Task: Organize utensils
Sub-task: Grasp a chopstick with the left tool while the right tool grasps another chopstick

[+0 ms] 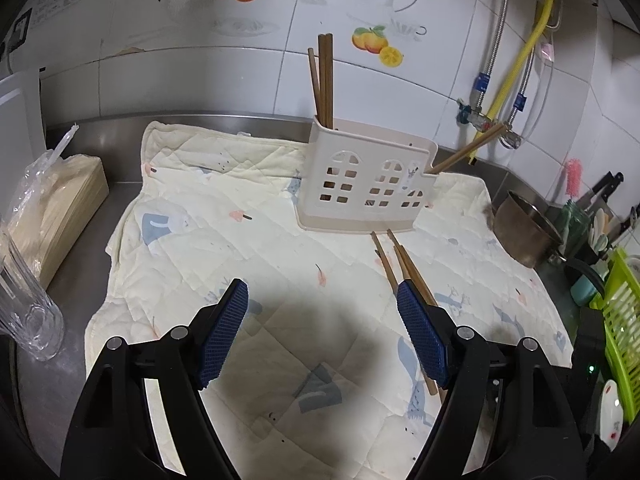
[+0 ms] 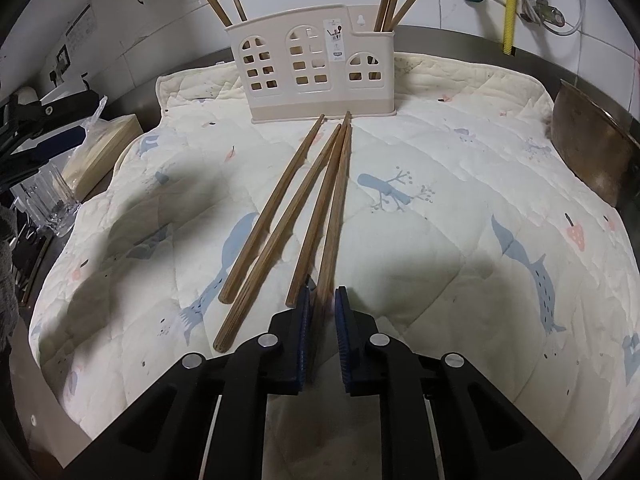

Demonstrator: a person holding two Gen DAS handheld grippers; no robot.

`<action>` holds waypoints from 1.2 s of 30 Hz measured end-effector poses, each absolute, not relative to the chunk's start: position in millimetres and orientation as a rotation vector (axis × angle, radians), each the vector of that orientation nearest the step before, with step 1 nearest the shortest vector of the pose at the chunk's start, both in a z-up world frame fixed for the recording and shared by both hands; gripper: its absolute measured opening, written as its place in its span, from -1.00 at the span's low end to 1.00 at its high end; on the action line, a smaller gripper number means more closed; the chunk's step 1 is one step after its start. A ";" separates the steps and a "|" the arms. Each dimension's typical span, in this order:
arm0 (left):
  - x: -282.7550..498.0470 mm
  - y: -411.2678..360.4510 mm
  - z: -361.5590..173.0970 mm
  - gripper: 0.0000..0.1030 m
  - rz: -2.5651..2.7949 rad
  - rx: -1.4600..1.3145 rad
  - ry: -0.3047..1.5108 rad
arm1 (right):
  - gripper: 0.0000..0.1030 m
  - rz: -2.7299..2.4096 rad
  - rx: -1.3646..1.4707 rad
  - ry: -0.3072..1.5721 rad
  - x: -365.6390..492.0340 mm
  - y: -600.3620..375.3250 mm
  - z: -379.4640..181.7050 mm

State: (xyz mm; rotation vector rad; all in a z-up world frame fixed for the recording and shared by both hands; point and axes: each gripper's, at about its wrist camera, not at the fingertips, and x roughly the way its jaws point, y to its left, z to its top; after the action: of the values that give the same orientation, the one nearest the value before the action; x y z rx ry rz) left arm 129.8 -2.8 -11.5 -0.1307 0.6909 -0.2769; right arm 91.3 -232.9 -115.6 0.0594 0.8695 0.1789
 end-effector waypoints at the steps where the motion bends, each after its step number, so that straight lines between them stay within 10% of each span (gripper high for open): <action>1: 129.3 -4.3 -12.9 0.48 -0.278 -0.130 0.695 | -0.84 0.178 0.058 0.869 91.5 -233.4 -115.5; 11: 125.5 -40.9 -40.3 0.44 -0.354 -0.123 0.789 | -0.86 0.160 0.075 0.829 83.9 -247.0 -105.6; 24: 137.4 -92.3 -83.5 -0.50 -0.439 -0.152 0.955 | -0.87 0.145 0.095 0.699 71.7 -270.7 -65.6; 36: 150.8 -114.9 -95.4 -0.77 -0.416 -0.125 0.996 | -0.87 0.155 0.127 0.668 68.5 -279.6 -60.6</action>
State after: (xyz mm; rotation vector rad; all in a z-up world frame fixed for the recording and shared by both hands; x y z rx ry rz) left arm 150.8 -114.9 -95.4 -0.1254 0.9962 -0.4157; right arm 68.5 -279.6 -60.6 0.1267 0.6676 0.1547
